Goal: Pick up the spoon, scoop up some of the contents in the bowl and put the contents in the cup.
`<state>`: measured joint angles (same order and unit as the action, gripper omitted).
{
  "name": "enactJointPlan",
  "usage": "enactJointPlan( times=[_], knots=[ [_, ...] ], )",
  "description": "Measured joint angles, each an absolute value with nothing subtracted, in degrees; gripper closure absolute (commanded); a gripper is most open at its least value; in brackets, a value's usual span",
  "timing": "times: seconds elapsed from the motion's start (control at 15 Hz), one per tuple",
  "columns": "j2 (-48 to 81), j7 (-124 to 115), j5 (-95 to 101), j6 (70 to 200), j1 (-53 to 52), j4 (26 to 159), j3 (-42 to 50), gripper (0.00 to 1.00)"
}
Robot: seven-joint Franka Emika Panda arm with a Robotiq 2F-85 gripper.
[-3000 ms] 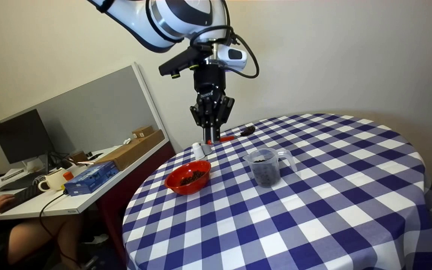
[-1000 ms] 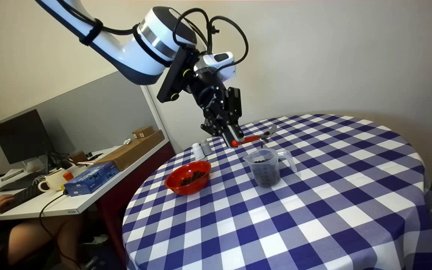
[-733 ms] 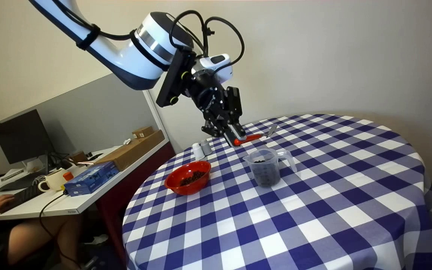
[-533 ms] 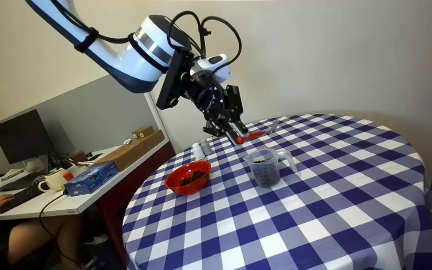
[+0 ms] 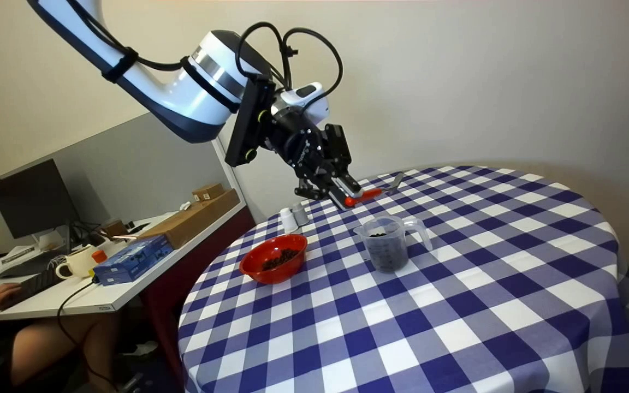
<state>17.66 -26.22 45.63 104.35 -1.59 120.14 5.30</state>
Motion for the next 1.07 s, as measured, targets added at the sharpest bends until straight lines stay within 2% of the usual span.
enactJointPlan(
  times=[0.67,1.07],
  knots=[
    [9.1,-3.6,21.6,104.2,-1.7,120.4,-1.4,0.93],
    [9.9,1.2,16.9,103.6,-3.9,122.4,-4.4,0.94]
  ],
)
